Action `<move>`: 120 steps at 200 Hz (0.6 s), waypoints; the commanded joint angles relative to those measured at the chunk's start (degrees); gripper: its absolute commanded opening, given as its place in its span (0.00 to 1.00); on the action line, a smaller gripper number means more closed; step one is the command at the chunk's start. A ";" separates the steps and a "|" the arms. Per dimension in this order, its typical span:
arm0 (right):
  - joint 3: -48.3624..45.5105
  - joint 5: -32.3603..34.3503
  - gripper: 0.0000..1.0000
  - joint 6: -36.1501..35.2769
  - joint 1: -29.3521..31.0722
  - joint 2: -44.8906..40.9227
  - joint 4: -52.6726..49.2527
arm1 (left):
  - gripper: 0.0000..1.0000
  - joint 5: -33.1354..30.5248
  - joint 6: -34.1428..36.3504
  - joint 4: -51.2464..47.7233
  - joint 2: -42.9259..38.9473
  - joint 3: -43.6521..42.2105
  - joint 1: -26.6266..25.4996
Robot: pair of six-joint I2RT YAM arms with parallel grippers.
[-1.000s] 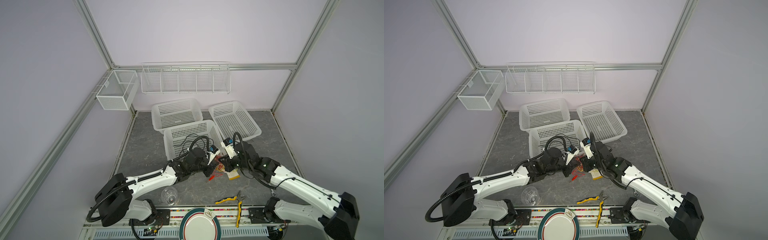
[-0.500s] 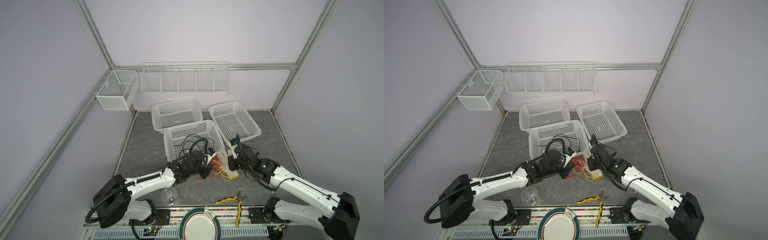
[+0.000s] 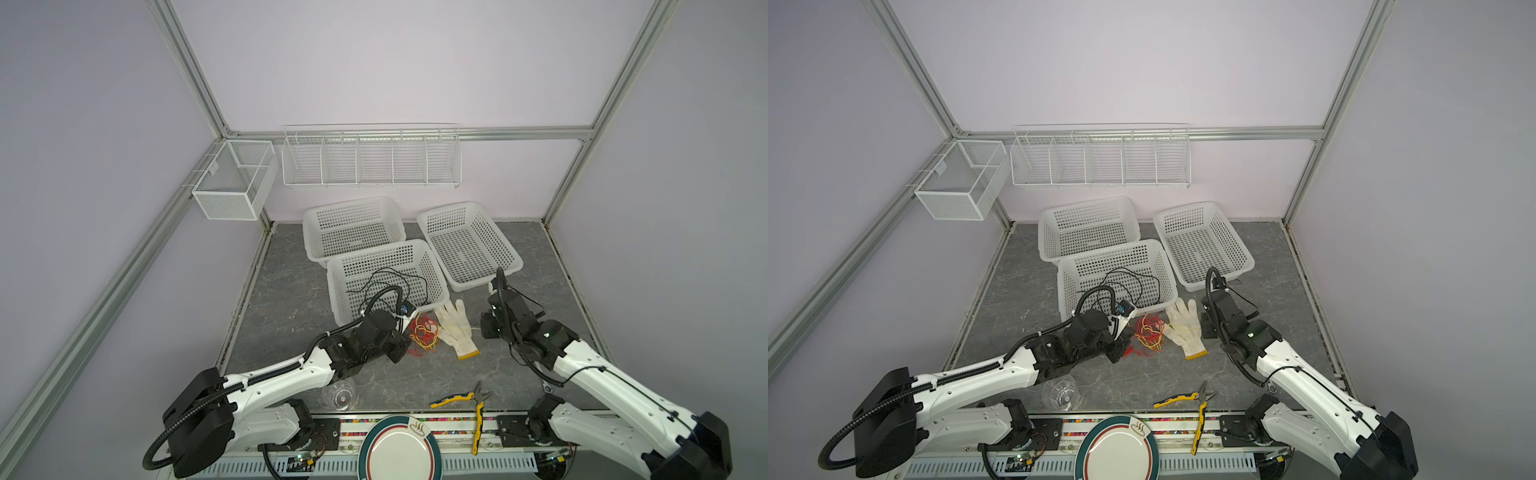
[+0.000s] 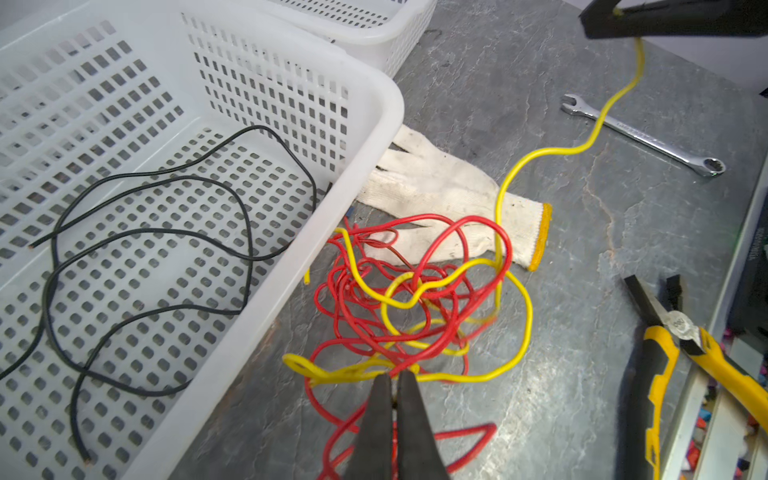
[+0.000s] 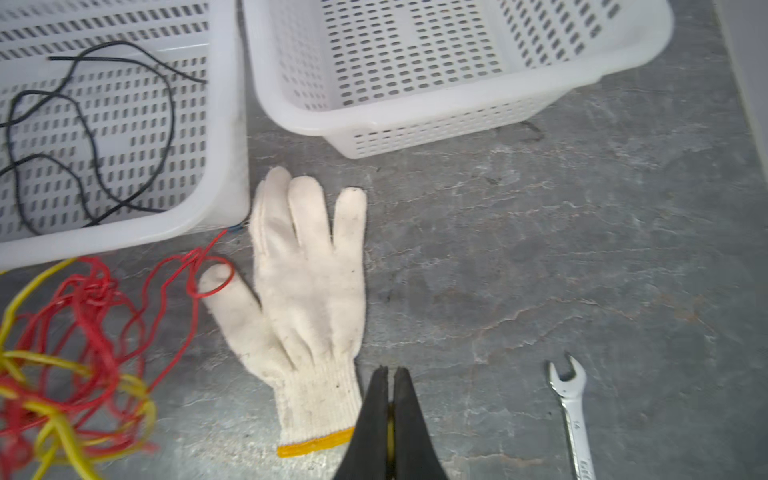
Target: Untangle the cables
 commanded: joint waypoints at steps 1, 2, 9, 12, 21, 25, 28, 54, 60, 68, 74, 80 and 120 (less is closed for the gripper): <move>-0.67 7.69 0.06 1.44 -1.83 -1.94 -5.08 | 0.00 -3.68 0.84 -1.84 -1.44 -0.99 0.21; -0.62 7.86 0.06 1.44 -1.86 -2.00 -5.20 | 0.00 -3.71 0.90 -1.85 -1.50 -1.02 0.25; -0.56 9.22 0.06 1.67 -2.45 -2.49 -5.99 | 0.00 -4.01 0.88 -2.01 -1.55 -1.15 0.20; -0.39 9.76 0.06 1.80 -2.79 -2.77 -6.50 | 0.00 -4.23 0.87 -2.08 -1.55 -1.21 0.26; -0.04 10.84 0.06 1.96 -3.81 -3.35 -7.67 | 0.00 -4.52 0.80 -2.21 -1.62 -1.31 0.26; 0.11 11.49 0.06 2.16 -4.18 -3.68 -8.27 | 0.00 -4.61 0.86 -2.23 -1.58 -1.37 0.25; 0.26 11.99 0.06 2.37 -4.48 -4.00 -8.73 | 0.00 -4.57 0.87 -2.21 -1.76 -1.38 0.25; 1.07 14.30 0.06 2.18 -7.36 -7.51 -10.71 | 0.00 -5.17 0.91 -2.30 -1.63 -1.66 0.27; 1.22 14.44 0.06 2.14 -8.05 -8.47 -10.87 | 0.00 -5.42 0.94 -2.34 -1.60 -1.75 0.27; 1.33 14.25 0.06 2.15 -8.89 -9.65 -10.83 | 0.00 -5.78 0.87 -2.39 -1.79 -1.91 0.26; 1.43 13.87 0.06 2.10 -9.57 -10.32 -10.70 | 0.00 -6.11 0.79 -2.38 -1.78 -2.06 0.25; 1.68 13.31 0.06 2.22 -10.09 -10.87 -10.70 | 0.00 -6.41 0.72 -2.31 -1.82 -2.23 0.25; 0.72 -2.99 0.07 -1.54 -10.14 -11.28 -1.96 | 0.00 -4.66 0.99 0.52 -1.99 -2.90 0.21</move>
